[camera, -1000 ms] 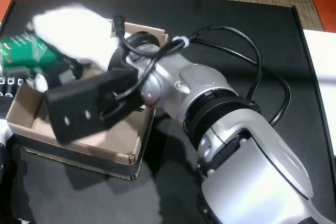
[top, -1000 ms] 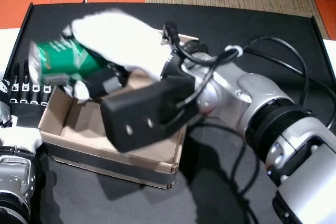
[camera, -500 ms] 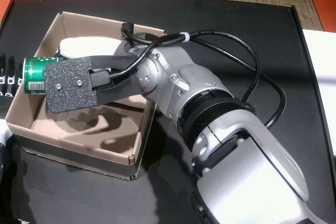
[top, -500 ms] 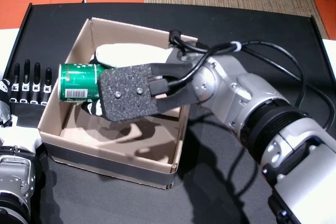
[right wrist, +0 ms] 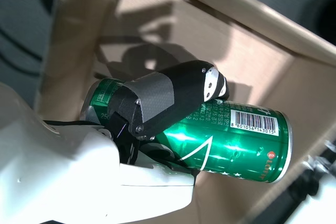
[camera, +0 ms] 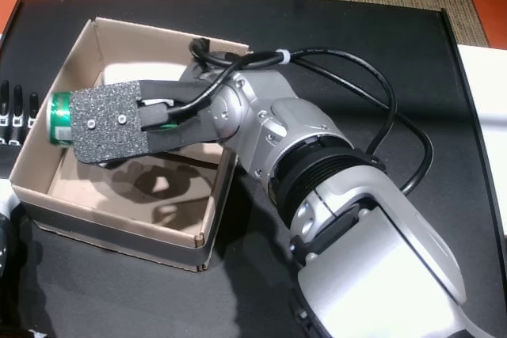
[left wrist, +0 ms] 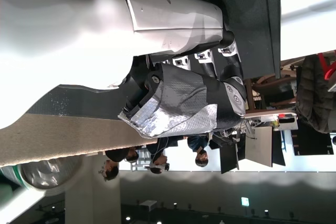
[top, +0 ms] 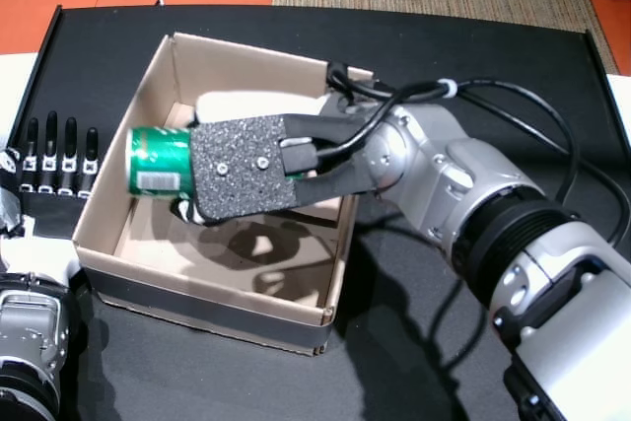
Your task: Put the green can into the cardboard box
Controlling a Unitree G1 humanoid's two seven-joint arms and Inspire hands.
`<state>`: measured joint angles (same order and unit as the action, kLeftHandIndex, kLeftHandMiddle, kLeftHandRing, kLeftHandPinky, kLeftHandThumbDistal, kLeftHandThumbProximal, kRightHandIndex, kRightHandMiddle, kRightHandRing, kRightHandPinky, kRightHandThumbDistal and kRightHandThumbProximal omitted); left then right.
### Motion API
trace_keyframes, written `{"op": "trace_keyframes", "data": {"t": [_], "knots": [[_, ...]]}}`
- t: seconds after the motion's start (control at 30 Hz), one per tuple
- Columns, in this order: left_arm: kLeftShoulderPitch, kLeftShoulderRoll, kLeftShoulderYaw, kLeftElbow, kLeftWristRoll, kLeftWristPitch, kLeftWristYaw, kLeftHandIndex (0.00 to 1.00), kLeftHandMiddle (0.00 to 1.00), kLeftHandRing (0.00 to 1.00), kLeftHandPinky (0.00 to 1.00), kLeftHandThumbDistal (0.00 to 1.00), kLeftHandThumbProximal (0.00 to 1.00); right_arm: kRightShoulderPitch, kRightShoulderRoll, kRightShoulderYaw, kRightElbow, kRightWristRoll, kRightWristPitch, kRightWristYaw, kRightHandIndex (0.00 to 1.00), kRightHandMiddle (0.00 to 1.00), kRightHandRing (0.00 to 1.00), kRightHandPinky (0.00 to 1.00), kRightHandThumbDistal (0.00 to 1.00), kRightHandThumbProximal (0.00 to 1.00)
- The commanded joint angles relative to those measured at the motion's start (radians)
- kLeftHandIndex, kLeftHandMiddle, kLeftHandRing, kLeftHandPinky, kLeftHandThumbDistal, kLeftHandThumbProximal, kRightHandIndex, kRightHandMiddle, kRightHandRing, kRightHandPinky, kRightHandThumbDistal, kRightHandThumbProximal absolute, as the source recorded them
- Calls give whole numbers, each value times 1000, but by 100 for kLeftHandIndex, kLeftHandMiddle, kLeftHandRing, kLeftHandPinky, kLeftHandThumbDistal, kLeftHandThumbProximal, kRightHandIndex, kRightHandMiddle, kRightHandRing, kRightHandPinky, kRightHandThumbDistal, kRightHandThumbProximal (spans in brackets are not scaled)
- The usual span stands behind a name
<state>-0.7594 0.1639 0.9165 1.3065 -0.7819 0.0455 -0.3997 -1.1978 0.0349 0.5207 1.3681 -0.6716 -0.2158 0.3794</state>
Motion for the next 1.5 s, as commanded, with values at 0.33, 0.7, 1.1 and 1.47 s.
{"op": "trace_keyframes", "data": {"t": [0.33, 0.7, 1.1, 1.47], "knots": [[63, -24, -4, 34, 12, 10, 37, 52, 53, 64, 78, 0, 52, 6, -7, 5, -9, 12, -16, 73, 23, 22, 26, 32, 12, 45], [60, -25, -6, 34, 14, 6, 48, 52, 53, 64, 77, 0, 54, 9, -17, -29, -15, 58, -93, 40, 77, 85, 95, 100, 86, 66], [62, -21, 0, 35, 7, 14, 43, 52, 54, 64, 80, 0, 52, 12, -11, -22, -19, 48, -94, -52, 100, 100, 100, 100, 100, 64], [60, -24, 2, 33, 5, 7, 53, 51, 53, 63, 79, 0, 49, 41, -32, 7, -35, 4, -185, -311, 100, 100, 100, 100, 100, 61]]}}
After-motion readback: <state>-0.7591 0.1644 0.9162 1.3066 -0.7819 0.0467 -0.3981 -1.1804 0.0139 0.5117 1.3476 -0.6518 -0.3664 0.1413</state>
